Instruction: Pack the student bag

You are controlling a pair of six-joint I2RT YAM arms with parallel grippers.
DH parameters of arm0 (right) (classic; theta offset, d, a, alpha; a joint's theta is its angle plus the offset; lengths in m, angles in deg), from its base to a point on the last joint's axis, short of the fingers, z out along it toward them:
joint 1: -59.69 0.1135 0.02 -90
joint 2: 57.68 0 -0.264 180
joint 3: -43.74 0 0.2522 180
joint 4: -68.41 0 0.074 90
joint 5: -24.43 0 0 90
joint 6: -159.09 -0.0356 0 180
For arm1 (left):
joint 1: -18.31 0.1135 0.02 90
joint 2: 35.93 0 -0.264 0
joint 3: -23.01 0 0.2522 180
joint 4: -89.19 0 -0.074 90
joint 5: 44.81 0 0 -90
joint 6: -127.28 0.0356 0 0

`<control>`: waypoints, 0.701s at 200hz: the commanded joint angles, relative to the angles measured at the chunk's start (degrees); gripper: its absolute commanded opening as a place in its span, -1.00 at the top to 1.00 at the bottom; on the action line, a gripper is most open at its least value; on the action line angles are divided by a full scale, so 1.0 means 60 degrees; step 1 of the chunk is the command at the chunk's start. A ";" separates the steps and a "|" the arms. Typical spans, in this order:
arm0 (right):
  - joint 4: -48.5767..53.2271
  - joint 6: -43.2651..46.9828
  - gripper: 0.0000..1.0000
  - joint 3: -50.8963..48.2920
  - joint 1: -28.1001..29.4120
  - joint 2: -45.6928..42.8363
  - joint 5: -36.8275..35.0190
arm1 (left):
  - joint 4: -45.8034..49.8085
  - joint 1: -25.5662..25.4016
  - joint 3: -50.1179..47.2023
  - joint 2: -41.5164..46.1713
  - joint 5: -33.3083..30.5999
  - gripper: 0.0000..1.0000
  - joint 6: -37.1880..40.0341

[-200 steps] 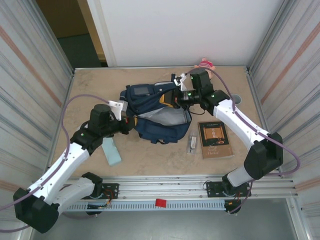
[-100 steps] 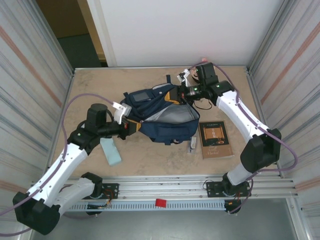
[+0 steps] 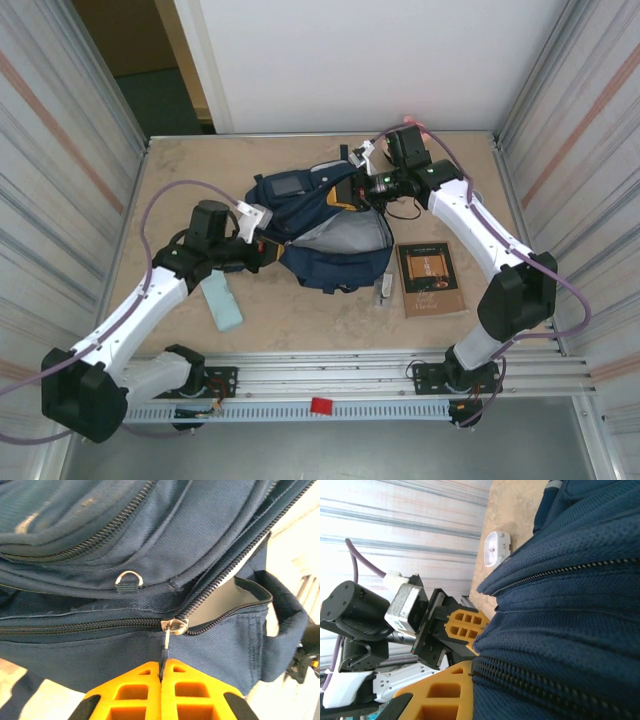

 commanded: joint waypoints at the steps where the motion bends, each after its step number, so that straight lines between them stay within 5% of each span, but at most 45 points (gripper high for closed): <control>1: -0.0904 -0.0269 0.88 0.0219 -0.0139 -0.0712 0.0043 | 0.0689 0.0194 -0.0399 -0.0131 0.0396 1.00 -0.0289; 26: -0.1418 -0.0700 0.63 -0.0268 -0.0024 -0.0739 -0.0197 | 0.0128 -0.0478 -0.0696 0.0253 0.0455 1.00 -0.0558; 50: -0.2780 -0.1905 -0.07 -0.1350 0.0217 -0.1181 -0.1108 | -0.0283 -0.0840 -0.0933 0.0574 0.0316 1.00 -0.0933; 76: -0.4133 -0.3035 -0.22 -0.2794 0.0527 -0.1913 -0.2355 | -0.1294 -0.0850 -0.1541 0.0924 0.0102 1.00 -0.1648; 101: -0.4635 -0.3485 -0.11 -0.3870 0.1034 -0.2477 -0.3894 | -0.1897 -0.0895 -0.1769 0.0959 0.0013 1.00 -0.2072; 140: -0.5014 -0.3524 0.74 -0.4239 0.1178 -0.2693 -0.4143 | -0.0922 -0.0939 -0.1478 0.0583 -0.0984 1.00 -0.1531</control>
